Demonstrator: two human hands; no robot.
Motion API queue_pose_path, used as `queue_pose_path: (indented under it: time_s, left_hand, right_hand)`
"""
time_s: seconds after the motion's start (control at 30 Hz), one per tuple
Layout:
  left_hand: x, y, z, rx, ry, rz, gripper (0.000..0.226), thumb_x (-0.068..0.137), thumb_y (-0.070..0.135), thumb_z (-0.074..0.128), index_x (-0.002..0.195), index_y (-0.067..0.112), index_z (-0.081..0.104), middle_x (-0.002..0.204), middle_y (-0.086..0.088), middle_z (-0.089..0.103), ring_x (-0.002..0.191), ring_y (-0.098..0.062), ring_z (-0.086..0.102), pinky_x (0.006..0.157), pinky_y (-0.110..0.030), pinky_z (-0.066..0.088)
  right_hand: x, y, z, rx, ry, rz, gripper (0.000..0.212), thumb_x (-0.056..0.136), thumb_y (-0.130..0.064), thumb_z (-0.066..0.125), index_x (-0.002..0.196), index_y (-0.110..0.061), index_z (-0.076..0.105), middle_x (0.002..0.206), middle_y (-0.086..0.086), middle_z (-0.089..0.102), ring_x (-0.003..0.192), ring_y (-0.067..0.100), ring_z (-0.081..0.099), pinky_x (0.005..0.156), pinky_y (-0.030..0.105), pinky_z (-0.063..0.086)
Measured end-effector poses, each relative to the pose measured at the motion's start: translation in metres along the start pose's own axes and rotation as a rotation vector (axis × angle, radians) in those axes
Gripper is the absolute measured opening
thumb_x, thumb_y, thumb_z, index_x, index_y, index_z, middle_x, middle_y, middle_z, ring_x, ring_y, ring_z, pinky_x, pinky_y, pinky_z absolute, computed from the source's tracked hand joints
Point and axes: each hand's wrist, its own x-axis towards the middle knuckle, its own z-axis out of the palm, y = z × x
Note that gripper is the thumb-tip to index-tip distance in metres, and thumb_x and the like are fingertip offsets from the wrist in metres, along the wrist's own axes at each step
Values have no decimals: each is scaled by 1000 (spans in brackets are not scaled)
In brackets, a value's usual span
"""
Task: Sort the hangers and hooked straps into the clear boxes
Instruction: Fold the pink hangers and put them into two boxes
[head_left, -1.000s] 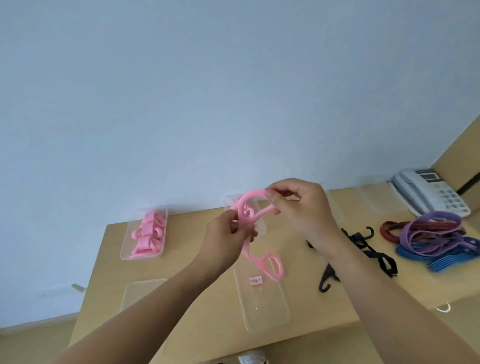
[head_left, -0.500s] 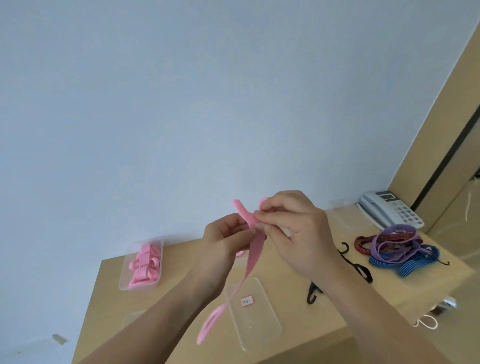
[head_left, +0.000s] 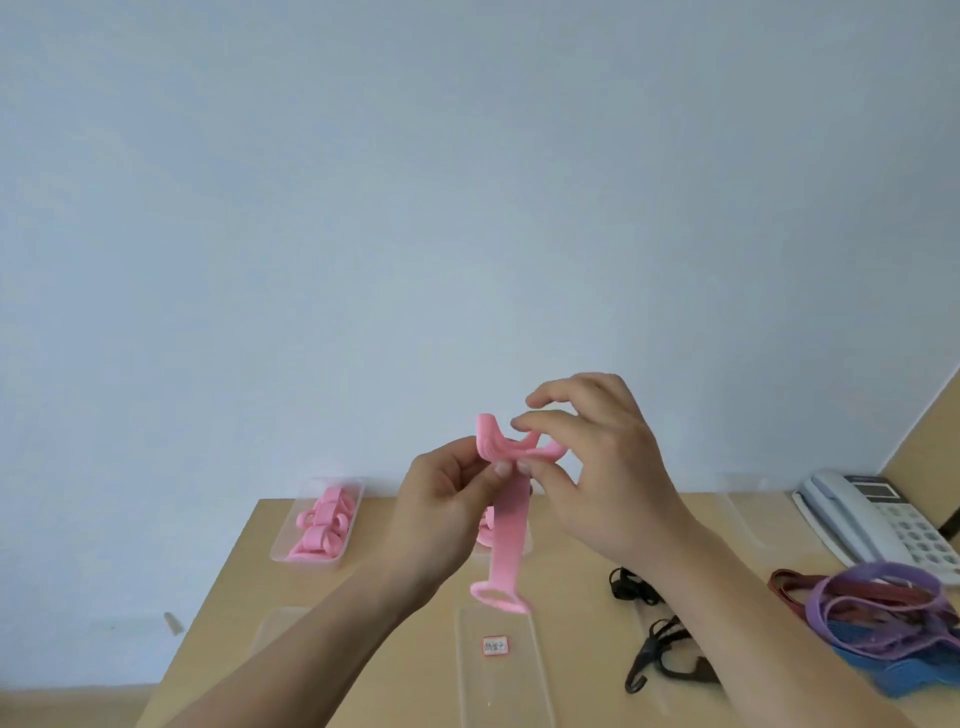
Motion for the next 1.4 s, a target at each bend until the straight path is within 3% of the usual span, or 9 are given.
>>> queue_pose_path:
  time_s: [0.1, 0.2, 0.33, 0.5, 0.67, 0.93, 1.2, 1.3, 1.4]
  left_hand:
    - [2, 4, 6, 75, -22, 26, 30, 101, 26, 53, 110, 39, 78, 110, 4, 80, 109, -22, 73, 96, -46, 58]
    - [5, 8, 12, 116, -13, 36, 32, 101, 26, 52, 109, 42, 78, 111, 8, 80, 110, -17, 73, 101, -41, 56]
    - [8, 7, 22, 112, 23, 7, 26, 99, 30, 54, 103, 35, 79, 101, -2, 81, 100, -26, 76, 89, -54, 59]
    - [7, 5, 35, 62, 82, -48, 22, 105, 23, 61, 100, 26, 81, 96, -7, 81, 96, -27, 78, 85, -41, 64]
    - [6, 6, 46, -29, 110, -135, 19, 101, 22, 67, 102, 8, 79, 96, -16, 80, 92, -35, 78, 87, -53, 63]
    - [2, 13, 50, -128, -45, -179, 39, 88, 45, 75, 95, 7, 79, 95, -19, 79, 95, -36, 77, 83, -36, 61]
    - [7, 3, 40, -187, -24, -202, 30, 79, 9, 70, 108, 3, 77, 104, -21, 78, 99, -35, 76, 90, -40, 62]
    - [9, 0, 37, -165, 4, -201, 33, 78, 7, 73, 110, 2, 75, 107, -24, 77, 101, -41, 75, 96, -48, 60]
    - [9, -2, 36, -140, 32, -205, 32, 78, 8, 74, 109, 3, 75, 107, -23, 77, 102, -41, 75, 98, -54, 59]
  right_hand:
    - [2, 8, -6, 63, -121, 48, 22, 80, -8, 82, 101, -15, 78, 127, 0, 62, 117, 19, 52, 91, 26, 41]
    - [2, 13, -11, 121, -146, 46, 19, 84, -6, 79, 100, -15, 80, 122, 1, 65, 110, 18, 55, 89, 27, 44]
    - [-1, 19, -15, 102, -111, 20, 12, 86, -5, 77, 97, -9, 79, 106, 1, 69, 98, 20, 60, 82, 31, 52]
    - [-8, 21, -17, 75, -39, 28, 8, 85, -3, 77, 91, -9, 76, 91, -1, 65, 88, 20, 58, 71, 33, 53]
    - [-12, 28, -19, 44, 67, 23, 10, 91, -17, 71, 85, -12, 78, 85, -4, 64, 84, 16, 55, 69, 24, 46]
    - [-28, 34, -16, 30, 36, 5, 19, 81, 1, 70, 68, -11, 63, 93, 1, 69, 76, 19, 60, 59, 29, 50]
    - [-38, 31, -11, 122, -62, 48, 21, 86, -4, 67, 93, -22, 76, 116, -1, 71, 89, 12, 70, 74, 32, 59]
    - [-34, 30, -10, 207, -50, 106, 22, 85, -5, 68, 91, -24, 78, 111, -2, 73, 95, 8, 70, 82, 29, 58]
    - [-27, 33, -9, 313, -53, 175, 22, 85, -3, 71, 93, -23, 78, 93, -10, 74, 88, 5, 70, 75, 24, 58]
